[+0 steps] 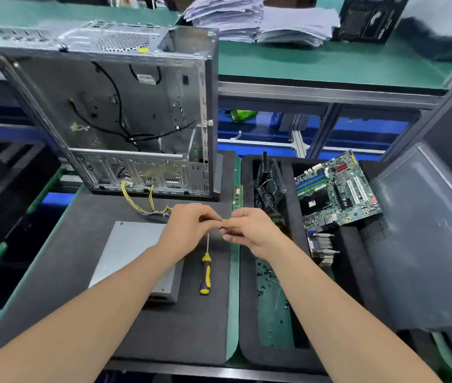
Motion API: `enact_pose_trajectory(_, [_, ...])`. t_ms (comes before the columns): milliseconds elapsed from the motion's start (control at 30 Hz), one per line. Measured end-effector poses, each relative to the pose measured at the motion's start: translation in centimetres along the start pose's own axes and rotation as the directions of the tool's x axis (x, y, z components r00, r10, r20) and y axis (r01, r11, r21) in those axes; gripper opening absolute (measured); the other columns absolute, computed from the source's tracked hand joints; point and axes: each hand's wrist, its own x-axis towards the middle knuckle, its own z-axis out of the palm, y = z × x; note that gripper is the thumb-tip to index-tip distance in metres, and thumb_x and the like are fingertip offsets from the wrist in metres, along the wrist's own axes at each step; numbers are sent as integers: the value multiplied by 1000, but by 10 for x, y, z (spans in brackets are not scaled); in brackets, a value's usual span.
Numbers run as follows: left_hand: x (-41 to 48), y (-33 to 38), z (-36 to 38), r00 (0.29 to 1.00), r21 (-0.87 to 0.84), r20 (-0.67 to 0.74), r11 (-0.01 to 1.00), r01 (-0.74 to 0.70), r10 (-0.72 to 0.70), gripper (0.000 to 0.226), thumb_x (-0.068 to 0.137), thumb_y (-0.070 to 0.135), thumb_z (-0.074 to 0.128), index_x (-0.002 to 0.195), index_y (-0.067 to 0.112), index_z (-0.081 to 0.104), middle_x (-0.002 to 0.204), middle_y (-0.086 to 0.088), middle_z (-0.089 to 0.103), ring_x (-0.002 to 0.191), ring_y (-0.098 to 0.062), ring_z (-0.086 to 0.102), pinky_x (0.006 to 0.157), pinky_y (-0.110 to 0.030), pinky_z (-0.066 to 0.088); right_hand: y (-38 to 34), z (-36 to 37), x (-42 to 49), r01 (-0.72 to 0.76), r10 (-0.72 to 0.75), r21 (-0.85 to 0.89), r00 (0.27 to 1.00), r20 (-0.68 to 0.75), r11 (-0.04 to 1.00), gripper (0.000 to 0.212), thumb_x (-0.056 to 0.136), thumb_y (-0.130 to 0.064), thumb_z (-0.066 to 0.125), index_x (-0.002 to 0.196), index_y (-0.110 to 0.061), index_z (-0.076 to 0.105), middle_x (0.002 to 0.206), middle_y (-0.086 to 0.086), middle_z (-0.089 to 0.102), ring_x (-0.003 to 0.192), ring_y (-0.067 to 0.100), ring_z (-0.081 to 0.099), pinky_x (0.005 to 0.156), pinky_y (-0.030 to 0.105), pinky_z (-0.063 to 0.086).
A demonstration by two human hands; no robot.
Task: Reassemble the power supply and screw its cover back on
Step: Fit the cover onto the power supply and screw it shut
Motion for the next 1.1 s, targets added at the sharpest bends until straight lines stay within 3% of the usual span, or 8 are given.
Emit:
enact_pose_trajectory(200, [-10,-24,-35,999,17,32,1000,-26,25,5,91,21,76,88,25,77,82,18,70,85,4,61,73,-7,40,9,30,-6,52,-70,-122,986,-149,991,14,93,1,67,103,-7,61,92,20,78,68,23,72,63,35,61])
enact_pose_trajectory(333, [-16,-42,-61,997,-119,-23,991,68,-72,10,91,18,74,84,24,74,77,11,74,75,-6,69,76,-22,54,23,32,-14,-148,-165,-804,942,-291,575,15,85,-20,71,92,-9,63,87,14,76,68,31,77,71,43,66])
enact_pose_trajectory(500, [-28,-73,-86,984,-243,-18,955,169,-179,9,94,19,73,89,27,74,80,4,75,72,-12,71,78,-32,60,45,53,-26,-291,0,-887,950,-312,358,33,85,-36,73,100,-7,67,98,14,72,85,35,76,79,40,65])
enact_pose_trajectory(600, [-31,-87,-92,983,-290,-12,942,170,-181,13,94,21,74,89,33,74,83,6,75,71,-11,71,71,-23,58,50,63,-24,-284,-108,-853,925,-363,438,28,90,-34,66,101,-8,66,106,14,68,96,34,70,87,38,60])
enact_pose_trajectory(733, [-31,-95,-95,987,-367,15,917,156,-161,11,95,21,73,91,31,76,83,6,75,69,-11,70,61,-16,53,53,82,-26,-274,-15,-861,951,-309,428,34,89,-38,74,77,-9,61,74,12,70,61,32,73,67,42,66])
enact_pose_trajectory(867, [-33,-102,-97,986,-505,36,848,158,-163,9,99,16,68,97,21,75,84,2,77,70,-11,71,65,-18,55,50,93,-27,-276,-89,-845,931,-353,459,27,96,-28,65,83,-6,55,84,15,68,79,37,76,74,46,64])
enact_pose_trajectory(1000, [-33,-114,-103,979,-656,74,731,190,-187,9,101,8,64,103,11,72,88,-6,77,76,-16,72,69,-22,57,37,96,-34,38,-403,-755,862,-306,654,19,100,-29,59,96,-10,57,84,6,63,74,31,72,70,48,61])
enact_pose_trajectory(1100, [-32,-122,-106,966,-756,121,610,239,-229,11,101,3,63,107,7,71,87,-7,77,80,-17,71,71,-23,57,22,109,-41,297,-537,-754,839,-86,585,10,102,-35,62,104,-27,67,84,-13,62,65,2,63,61,19,48])
